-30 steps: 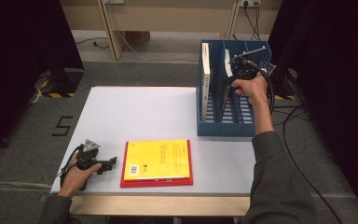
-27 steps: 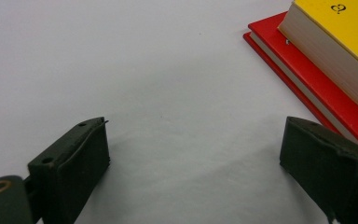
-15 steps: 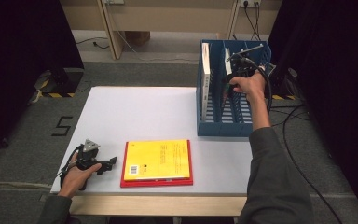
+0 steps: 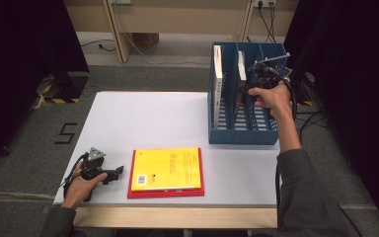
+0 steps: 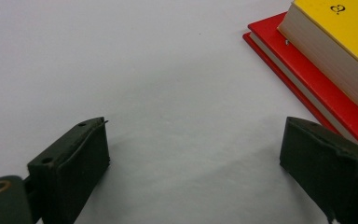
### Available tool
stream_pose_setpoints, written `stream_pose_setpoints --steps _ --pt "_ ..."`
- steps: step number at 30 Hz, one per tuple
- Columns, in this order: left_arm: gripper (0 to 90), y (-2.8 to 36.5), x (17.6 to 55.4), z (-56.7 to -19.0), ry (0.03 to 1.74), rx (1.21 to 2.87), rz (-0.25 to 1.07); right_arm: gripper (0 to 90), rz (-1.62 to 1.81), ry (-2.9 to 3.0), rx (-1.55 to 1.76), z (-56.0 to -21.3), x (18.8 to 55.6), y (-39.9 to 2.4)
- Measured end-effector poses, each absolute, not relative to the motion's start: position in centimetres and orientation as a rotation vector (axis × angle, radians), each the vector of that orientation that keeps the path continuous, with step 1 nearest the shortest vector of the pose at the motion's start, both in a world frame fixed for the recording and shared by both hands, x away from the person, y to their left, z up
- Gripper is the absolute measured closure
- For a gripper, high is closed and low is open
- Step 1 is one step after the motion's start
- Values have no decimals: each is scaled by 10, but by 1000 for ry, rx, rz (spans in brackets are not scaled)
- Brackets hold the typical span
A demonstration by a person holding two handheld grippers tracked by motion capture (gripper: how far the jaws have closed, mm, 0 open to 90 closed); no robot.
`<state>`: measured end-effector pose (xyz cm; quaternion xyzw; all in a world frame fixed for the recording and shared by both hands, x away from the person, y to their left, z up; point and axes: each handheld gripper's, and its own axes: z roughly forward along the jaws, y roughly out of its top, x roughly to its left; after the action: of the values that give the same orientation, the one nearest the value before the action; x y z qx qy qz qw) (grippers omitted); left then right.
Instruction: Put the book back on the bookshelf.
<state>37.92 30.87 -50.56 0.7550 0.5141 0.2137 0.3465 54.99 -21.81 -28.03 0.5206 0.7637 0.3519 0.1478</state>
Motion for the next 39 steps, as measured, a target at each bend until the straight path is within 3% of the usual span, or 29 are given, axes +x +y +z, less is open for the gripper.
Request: stream_pose_setpoints --steps 13,39 --pt "71 309 379 -506 1335 1957 554 273 1124 2203 1502 -298 520 -234" --pt "71 309 379 -506 1334 1957 555 255 1261 2228 1422 -333 470 -236"
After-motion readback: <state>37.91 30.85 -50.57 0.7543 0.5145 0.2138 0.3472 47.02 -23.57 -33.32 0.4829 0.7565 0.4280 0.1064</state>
